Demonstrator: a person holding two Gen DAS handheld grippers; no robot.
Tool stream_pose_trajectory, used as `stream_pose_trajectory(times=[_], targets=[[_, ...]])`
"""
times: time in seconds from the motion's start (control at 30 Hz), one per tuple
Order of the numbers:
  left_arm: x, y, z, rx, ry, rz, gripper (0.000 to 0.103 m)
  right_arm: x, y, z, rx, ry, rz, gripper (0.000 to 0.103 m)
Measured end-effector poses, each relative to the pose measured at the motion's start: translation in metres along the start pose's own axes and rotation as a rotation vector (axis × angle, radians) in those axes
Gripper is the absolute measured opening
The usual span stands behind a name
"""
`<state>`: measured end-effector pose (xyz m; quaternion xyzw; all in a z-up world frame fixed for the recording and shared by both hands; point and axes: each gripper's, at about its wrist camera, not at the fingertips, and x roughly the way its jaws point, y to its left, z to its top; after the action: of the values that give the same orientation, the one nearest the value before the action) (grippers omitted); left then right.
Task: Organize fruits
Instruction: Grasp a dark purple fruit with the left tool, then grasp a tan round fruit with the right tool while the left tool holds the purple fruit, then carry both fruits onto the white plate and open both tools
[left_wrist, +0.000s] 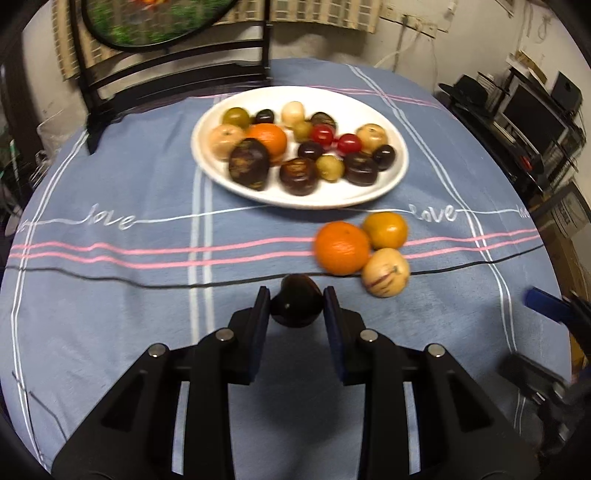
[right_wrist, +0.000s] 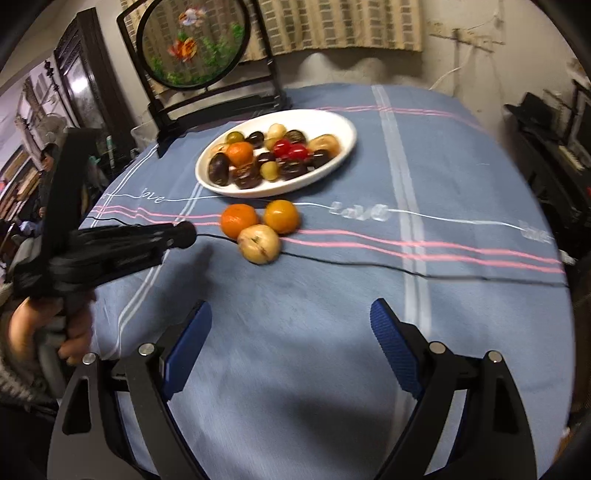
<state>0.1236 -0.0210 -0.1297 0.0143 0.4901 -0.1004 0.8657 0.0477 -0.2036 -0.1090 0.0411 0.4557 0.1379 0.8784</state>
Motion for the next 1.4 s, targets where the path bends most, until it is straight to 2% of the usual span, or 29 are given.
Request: stream_pose_trajectory(times=[0.17, 0.27, 0.33, 0.43, 0.47, 0.67, 0.77, 0.87, 1.0, 1.17, 1.4], targets=[[-0.007, 0.025, -0.006, -0.047, 0.009, 0.039, 0.03, 0.05, 0.019, 0.027, -0.064, 0.043, 0.043, 0.077], [-0.008, 0.037, -0.007, -0.07, 0.015, 0.054, 0.03, 0.069, 0.018, 0.036, -0.051, 0.062, 0.039, 0.075], [-0.007, 0.042, -0.008, -0.08, 0.02, 0.058, 0.03, 0.081, 0.017, 0.04, -0.041, 0.088, 0.041, 0.069], [-0.002, 0.044, -0.008, -0.09, 0.033, 0.054, 0.03, 0.095, 0.017, 0.043, -0.051, 0.112, 0.049, 0.054], [-0.001, 0.044, -0.008, -0.092, 0.038, 0.053, 0.03, 0.098, 0.018, 0.043, -0.055, 0.125, 0.058, 0.042], [0.009, 0.04, -0.002, -0.082, 0.058, 0.03, 0.03, 0.083, 0.015, 0.04, -0.047, 0.113, 0.109, 0.042], [0.009, 0.035, 0.018, -0.052, 0.038, 0.017, 0.03, 0.062, 0.018, 0.055, -0.072, 0.051, 0.11, 0.042], [0.013, 0.032, 0.055, -0.034, 0.004, 0.001, 0.03, 0.049, 0.012, 0.089, -0.072, -0.026, 0.099, 0.042], [0.022, 0.027, 0.108, -0.011, -0.044, -0.003, 0.03, 0.058, -0.006, 0.135, -0.061, -0.086, 0.06, 0.042], [0.05, 0.02, 0.167, 0.01, -0.07, -0.001, 0.03, 0.098, -0.036, 0.184, -0.038, -0.096, 0.019, 0.042], [0.115, 0.021, 0.223, 0.003, -0.031, -0.008, 0.03, 0.15, -0.054, 0.205, -0.047, -0.038, 0.0, 0.043]])
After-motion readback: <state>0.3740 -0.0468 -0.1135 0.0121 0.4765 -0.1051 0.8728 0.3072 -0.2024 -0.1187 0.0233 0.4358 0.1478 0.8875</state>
